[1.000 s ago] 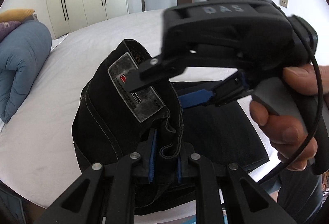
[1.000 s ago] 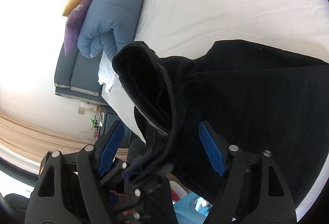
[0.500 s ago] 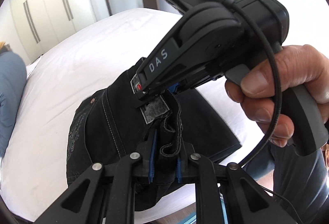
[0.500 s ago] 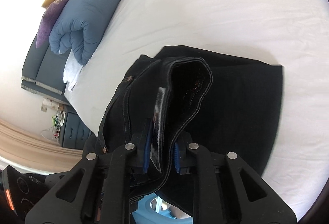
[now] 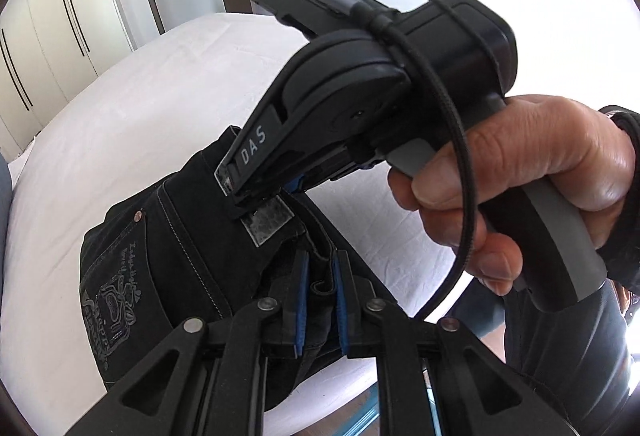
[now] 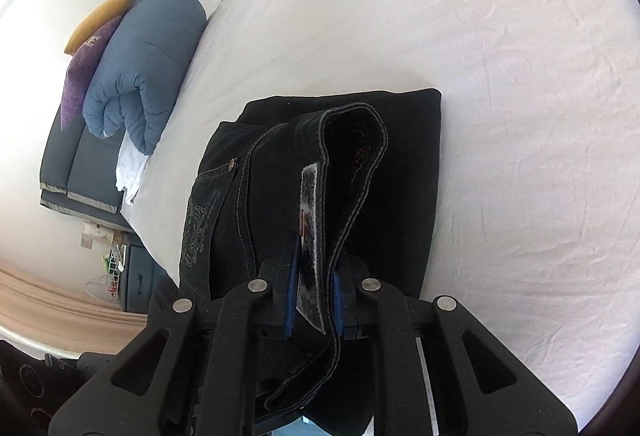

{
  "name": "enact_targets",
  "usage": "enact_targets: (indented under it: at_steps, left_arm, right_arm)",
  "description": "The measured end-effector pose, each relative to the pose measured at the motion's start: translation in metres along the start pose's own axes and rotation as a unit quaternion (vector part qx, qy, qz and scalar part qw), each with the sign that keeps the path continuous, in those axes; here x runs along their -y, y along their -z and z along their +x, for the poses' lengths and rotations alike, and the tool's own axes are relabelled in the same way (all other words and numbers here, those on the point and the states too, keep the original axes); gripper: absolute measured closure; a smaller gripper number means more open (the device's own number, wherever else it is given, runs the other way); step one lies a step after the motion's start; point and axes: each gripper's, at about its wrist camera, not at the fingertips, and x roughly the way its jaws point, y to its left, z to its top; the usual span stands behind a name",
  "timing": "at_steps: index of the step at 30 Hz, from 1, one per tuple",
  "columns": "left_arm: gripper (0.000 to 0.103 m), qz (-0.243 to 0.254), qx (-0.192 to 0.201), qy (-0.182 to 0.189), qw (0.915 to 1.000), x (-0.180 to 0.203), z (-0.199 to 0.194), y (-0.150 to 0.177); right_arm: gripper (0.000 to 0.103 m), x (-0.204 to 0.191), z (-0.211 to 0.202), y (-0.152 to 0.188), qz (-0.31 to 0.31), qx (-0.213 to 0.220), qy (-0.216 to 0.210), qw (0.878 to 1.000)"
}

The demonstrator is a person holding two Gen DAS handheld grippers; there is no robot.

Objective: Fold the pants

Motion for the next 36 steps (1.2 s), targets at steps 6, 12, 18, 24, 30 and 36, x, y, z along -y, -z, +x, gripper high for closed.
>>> enact_targets:
  at_steps: [6, 12, 18, 24, 30, 36]
  left_arm:
    - [0.09, 0.007, -0.003, 0.011, 0.9999, -0.008, 0.005, -0.007]
    - [0.091, 0.005, 0.0, 0.02, 0.9998, -0.024, 0.011, 0.0]
    - [0.087, -0.006, -0.007, 0.039, 0.9992, -0.028, 0.032, 0.007]
    - [0.046, -0.072, 0.03, 0.082, 0.9936, -0.077, -0.008, 0.028]
    - [0.045, -0.161, 0.05, 0.081, 0.9823, -0.163, -0.037, 0.054]
    - [0.074, -0.24, 0.053, 0.152, 0.9572, -0.267, -0.014, 0.048]
  right_arm:
    - [0.092, 0.013, -0.001, 0.002, 0.013, 0.002, -0.005, 1.0]
    - [0.092, 0.02, -0.005, 0.0, 0.018, 0.004, 0.003, 1.0]
    - [0.091, 0.032, 0.004, -0.003, 0.019, -0.01, 0.006, 1.0]
    - [0.08, 0.05, 0.006, -0.002, 0.059, -0.015, -0.052, 0.997]
    - [0.057, 0.063, -0.04, 0.012, 0.12, 0.064, -0.043, 0.99]
    - [0.085, 0.003, -0.033, 0.009, 0.045, 0.054, -0.128, 0.989]
